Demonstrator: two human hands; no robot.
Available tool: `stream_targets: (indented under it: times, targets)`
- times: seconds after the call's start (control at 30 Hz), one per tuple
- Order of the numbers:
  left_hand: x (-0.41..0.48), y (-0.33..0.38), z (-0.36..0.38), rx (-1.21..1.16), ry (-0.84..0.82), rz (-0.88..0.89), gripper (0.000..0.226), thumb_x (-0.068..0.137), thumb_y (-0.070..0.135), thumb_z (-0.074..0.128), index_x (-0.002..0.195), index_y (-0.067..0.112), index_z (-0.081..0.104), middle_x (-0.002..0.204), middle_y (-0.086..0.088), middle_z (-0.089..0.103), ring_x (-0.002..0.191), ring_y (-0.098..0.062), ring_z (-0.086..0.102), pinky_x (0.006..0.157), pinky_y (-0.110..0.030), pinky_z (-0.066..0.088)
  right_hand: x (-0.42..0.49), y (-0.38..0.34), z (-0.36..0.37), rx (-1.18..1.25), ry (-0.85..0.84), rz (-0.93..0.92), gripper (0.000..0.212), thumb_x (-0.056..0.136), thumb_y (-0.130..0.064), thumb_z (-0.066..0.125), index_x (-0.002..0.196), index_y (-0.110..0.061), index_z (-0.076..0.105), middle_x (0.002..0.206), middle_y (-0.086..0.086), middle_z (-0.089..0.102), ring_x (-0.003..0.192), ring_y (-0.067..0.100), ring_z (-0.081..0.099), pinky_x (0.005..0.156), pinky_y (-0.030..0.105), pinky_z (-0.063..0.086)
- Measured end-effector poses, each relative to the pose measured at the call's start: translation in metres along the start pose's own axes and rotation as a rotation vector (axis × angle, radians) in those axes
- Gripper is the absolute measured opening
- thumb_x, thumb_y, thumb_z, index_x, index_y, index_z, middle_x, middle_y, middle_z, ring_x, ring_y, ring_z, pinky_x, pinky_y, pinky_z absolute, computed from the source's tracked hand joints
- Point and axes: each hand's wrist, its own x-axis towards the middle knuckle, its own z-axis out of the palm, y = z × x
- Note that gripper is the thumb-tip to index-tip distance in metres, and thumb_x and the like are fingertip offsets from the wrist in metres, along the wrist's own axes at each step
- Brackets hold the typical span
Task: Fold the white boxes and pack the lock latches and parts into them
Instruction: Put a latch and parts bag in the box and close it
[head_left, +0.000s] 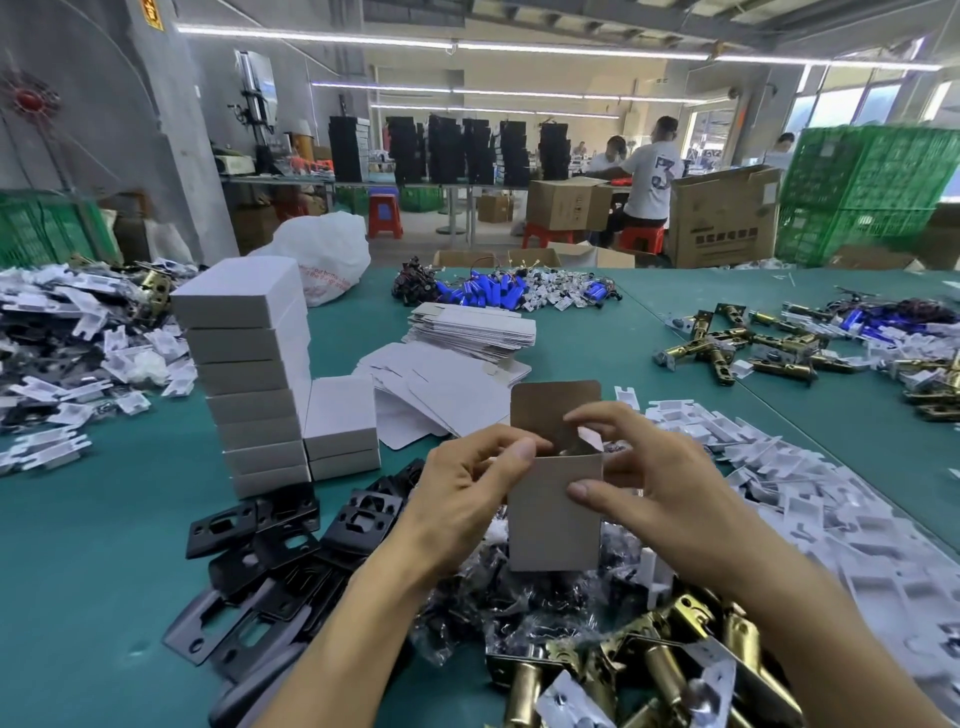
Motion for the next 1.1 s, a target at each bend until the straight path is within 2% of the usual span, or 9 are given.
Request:
stream_targets:
  times: [0.17, 0.33, 0.43, 0.53, 0.67, 0.77, 0.9, 0.97, 1.1]
  targets:
    - [-0.001, 0.001, -0.001, -0.041, 0.034, 0.002, 0.027, 0.088, 0.051, 0.068, 0.102, 0.03, 0.078, 0.099, -0.001, 0.077, 0.096, -0.027, 0.071, 0.085, -0.054, 0.059, 0.0, 0.002, 0.001, 0.111, 0.026, 0.022, 0.03, 0.085, -0.014, 0.075, 0.099, -0.038, 0.062, 0.095, -0.007, 0.071, 0.083, 0.006, 0.072, 0.063, 0.023, 0.057]
    - [-0.002, 0.004, 0.0, -0.061, 0.149, 0.074, 0.022, 0.075, 0.041, 0.076, 0.089, 0.024, 0.079, 0.093, 0.0, 0.077, 0.088, -0.02, 0.072, 0.081, -0.044, 0.06, 0.001, 0.003, -0.003, 0.117, 0.004, 0.047, 0.016, 0.085, -0.016, 0.076, 0.088, -0.031, 0.07, 0.085, -0.01, 0.073, 0.084, 0.007, 0.071, 0.07, 0.023, 0.058]
    - [-0.001, 0.005, 0.0, -0.03, 0.13, 0.083, 0.024, 0.075, 0.048, 0.078, 0.087, 0.027, 0.078, 0.094, 0.006, 0.076, 0.09, -0.018, 0.072, 0.085, -0.044, 0.06, 0.002, -0.001, -0.005, 0.039, 0.023, 0.047, 0.005, 0.088, -0.034, 0.068, 0.088, -0.029, 0.071, 0.091, -0.013, 0.068, 0.093, 0.003, 0.065, 0.076, 0.024, 0.056]
    - [0.0, 0.007, -0.001, -0.004, 0.097, 0.081, 0.03, 0.075, 0.055, 0.077, 0.087, 0.028, 0.077, 0.095, 0.007, 0.075, 0.092, -0.017, 0.072, 0.085, -0.041, 0.06, 0.003, -0.006, -0.004, 0.008, 0.099, 0.028, 0.038, 0.085, -0.055, 0.049, 0.085, -0.026, 0.074, 0.099, -0.016, 0.062, 0.101, -0.001, 0.058, 0.082, 0.018, 0.047]
    - [-0.001, 0.009, -0.001, -0.001, 0.064, 0.092, 0.022, 0.075, 0.046, 0.077, 0.086, 0.027, 0.077, 0.097, 0.004, 0.075, 0.092, -0.016, 0.071, 0.083, -0.037, 0.06, 0.005, -0.012, 0.002, 0.217, 0.262, -0.029, 0.007, 0.092, -0.028, 0.06, 0.098, -0.028, 0.063, 0.099, -0.013, 0.067, 0.092, 0.007, 0.067, 0.076, 0.026, 0.055]
    - [-0.001, 0.01, 0.001, -0.053, 0.076, 0.09, 0.014, 0.074, 0.034, 0.08, 0.083, 0.023, 0.077, 0.094, -0.001, 0.077, 0.088, -0.017, 0.073, 0.078, -0.032, 0.06, 0.005, -0.014, 0.002, 0.428, 0.283, -0.069, 0.028, 0.084, -0.034, 0.062, 0.111, -0.035, 0.052, 0.099, -0.002, 0.071, 0.087, 0.015, 0.07, 0.079, 0.027, 0.057]
    - [-0.002, 0.012, 0.003, -0.168, 0.12, 0.078, 0.02, 0.067, 0.023, 0.084, 0.077, 0.033, 0.07, 0.083, 0.001, 0.076, 0.08, -0.013, 0.073, 0.072, -0.021, 0.055, 0.006, -0.015, 0.002, 0.378, 0.282, -0.054, 0.01, 0.085, -0.021, 0.067, 0.094, -0.023, 0.072, 0.087, -0.005, 0.075, 0.082, 0.007, 0.07, 0.073, 0.015, 0.052]
    - [-0.001, 0.012, 0.003, -0.175, 0.131, 0.068, 0.03, 0.065, 0.024, 0.085, 0.081, 0.032, 0.06, 0.085, 0.003, 0.076, 0.081, -0.014, 0.074, 0.07, -0.022, 0.055, 0.006, -0.012, 0.002, 0.328, 0.283, -0.028, 0.019, 0.085, -0.006, 0.071, 0.089, -0.024, 0.074, 0.088, -0.009, 0.075, 0.083, 0.005, 0.07, 0.074, 0.014, 0.052]
    - [0.0, 0.013, 0.003, -0.214, 0.133, 0.043, 0.04, 0.068, 0.034, 0.091, 0.094, 0.032, 0.06, 0.095, -0.006, 0.077, 0.088, -0.022, 0.075, 0.072, -0.026, 0.058, 0.003, -0.013, 0.0, 0.344, 0.117, 0.016, 0.02, 0.077, -0.034, 0.069, 0.091, -0.023, 0.079, 0.098, -0.012, 0.075, 0.098, 0.003, 0.068, 0.082, 0.02, 0.055]
